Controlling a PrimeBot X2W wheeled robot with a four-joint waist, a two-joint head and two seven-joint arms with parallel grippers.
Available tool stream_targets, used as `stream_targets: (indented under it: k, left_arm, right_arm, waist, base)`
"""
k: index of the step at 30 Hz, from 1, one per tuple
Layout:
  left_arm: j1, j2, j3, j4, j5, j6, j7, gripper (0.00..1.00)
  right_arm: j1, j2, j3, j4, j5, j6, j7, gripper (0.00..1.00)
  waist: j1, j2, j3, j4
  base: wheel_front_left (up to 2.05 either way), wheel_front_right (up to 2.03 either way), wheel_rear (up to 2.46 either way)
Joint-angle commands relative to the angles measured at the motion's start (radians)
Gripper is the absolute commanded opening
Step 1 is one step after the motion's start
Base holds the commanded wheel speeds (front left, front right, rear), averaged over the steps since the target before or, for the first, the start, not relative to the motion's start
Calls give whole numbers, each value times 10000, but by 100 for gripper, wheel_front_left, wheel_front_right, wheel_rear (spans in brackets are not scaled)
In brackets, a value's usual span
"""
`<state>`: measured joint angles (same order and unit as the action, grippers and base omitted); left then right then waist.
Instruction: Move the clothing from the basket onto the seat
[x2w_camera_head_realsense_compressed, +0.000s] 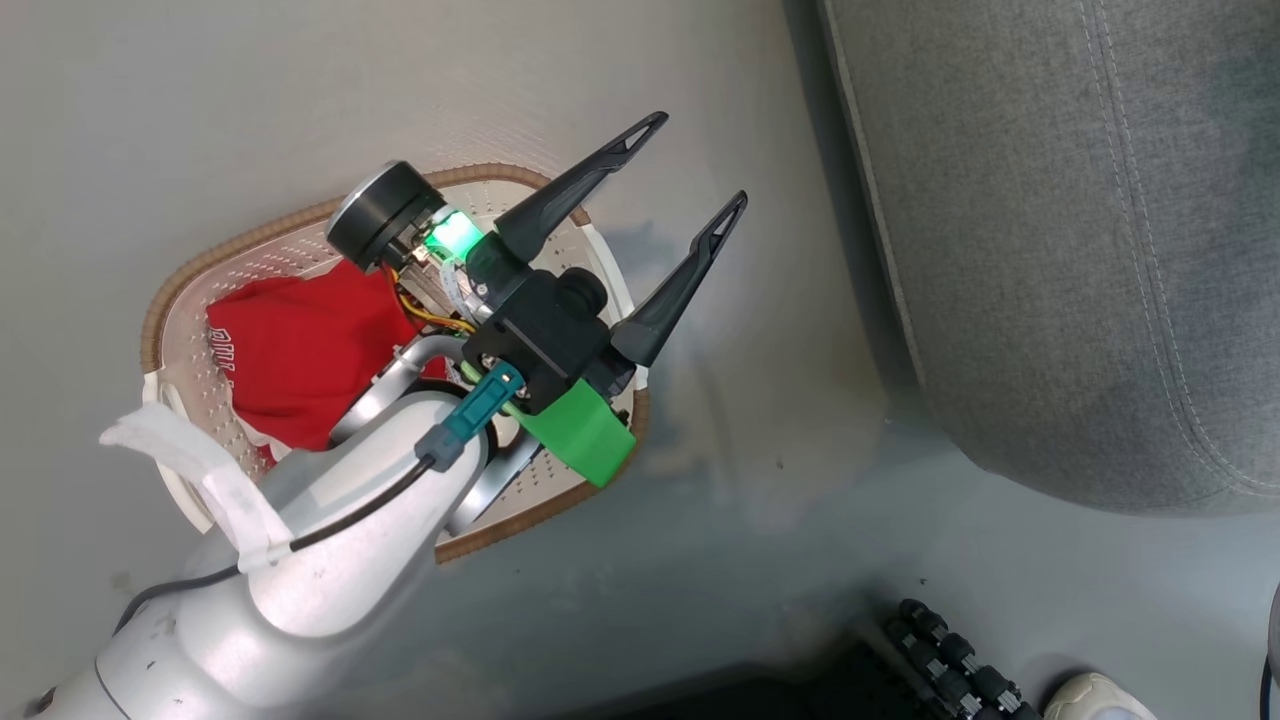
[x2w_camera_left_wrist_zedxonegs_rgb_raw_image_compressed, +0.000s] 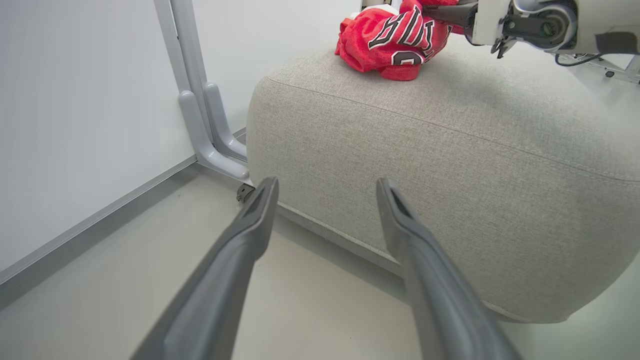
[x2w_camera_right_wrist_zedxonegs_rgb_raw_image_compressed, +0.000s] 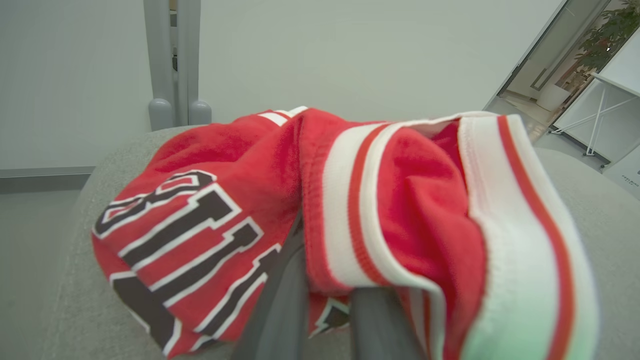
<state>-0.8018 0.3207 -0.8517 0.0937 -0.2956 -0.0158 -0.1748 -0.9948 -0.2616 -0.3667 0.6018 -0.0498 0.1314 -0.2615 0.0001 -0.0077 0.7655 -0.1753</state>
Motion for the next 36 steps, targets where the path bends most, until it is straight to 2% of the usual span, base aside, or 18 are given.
stream_targets:
  k: [1, 2, 3, 4, 5, 13, 25, 31, 36]
  left_arm:
    - [-115, 50, -5, 9, -6, 61, -49, 100]
    - [-119, 42, -6, 22, -18, 57, -58, 100]
    - [-117, 36, 0, 41, -31, 74, -84, 100]
    - [-98, 29, 8, 67, -55, 90, -113, 100]
    - [-73, 23, 13, 93, -78, 106, -125, 100]
    - [355, -116, 72, 467, -329, 273, -457, 100]
    - [1310, -358, 457, 1026, -900, 613, -829, 100]
    - [2069, -439, 929, 1250, -1179, 826, -907, 100]
    - [2776, -551, 1734, 1074, -1241, 1030, -900, 100]
  right_arm:
    - [-2, -29, -111, 213, -81, -14, -29, 0]
    - [-65, -47, -142, 340, -113, -12, -28, 0]
    - [-127, -68, -139, 467, -158, -12, -29, 14]
    - [-173, -75, -123, 510, -154, -12, -29, 65]
    - [-184, -67, -121, 511, -122, -12, -29, 100]
    - [1050, 123, 293, 55, 200, -14, -29, 100]
    - [3996, 203, 1240, -973, 1183, -14, -29, 100]
    - [5043, 357, 1840, -1905, 1487, -14, -29, 100]
    - [5740, 640, 2321, -2701, 1547, -14, -29, 100]
  waist:
    - [-1, 77, -16, 27]
    - [-1, 77, -35, 43]
    - [-1, 77, -71, 55]
    - [-1, 77, -129, 58]
    - [-1, 77, -186, 53]
    - [-1, 77, -1252, -56]
    - [-1, 77, -3126, -79]
    - [-1, 77, -4119, 224]
    - [-1, 77, -4784, 740]
  base:
    - [0, 0, 0]
    - [0, 0, 0]
    - [0, 0, 0]
    - [0, 0, 0]
    - [0, 0, 0]
    - [0, 0, 0]
    - [0, 0, 0]
    - [0, 0, 0]
    - [0, 0, 0]
